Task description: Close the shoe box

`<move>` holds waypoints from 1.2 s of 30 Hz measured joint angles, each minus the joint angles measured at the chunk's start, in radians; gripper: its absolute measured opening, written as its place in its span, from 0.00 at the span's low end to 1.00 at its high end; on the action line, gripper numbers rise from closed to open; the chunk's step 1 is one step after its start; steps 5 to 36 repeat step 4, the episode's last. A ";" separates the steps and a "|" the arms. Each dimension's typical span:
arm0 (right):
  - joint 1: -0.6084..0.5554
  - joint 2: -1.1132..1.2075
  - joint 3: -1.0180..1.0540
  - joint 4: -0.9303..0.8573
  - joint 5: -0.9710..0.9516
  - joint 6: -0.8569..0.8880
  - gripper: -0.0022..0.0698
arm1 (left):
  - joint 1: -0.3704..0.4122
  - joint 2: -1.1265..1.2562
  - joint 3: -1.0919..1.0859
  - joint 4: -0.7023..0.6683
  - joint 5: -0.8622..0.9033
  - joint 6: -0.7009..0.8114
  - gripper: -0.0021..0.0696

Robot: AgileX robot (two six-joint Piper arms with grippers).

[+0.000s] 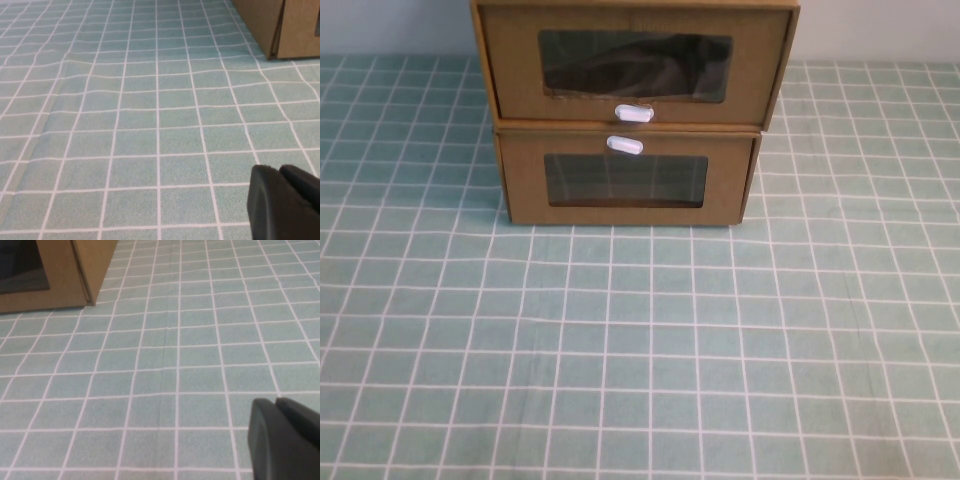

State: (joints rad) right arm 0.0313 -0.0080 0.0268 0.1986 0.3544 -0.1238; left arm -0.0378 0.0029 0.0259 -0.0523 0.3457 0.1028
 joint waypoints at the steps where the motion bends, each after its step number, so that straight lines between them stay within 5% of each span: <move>1: 0.000 0.000 0.000 0.000 0.000 0.000 0.01 | 0.000 0.000 0.000 0.000 0.000 0.000 0.02; 36: 0.000 0.000 0.000 0.000 0.000 0.000 0.01 | 0.000 0.000 0.000 0.000 0.000 0.000 0.02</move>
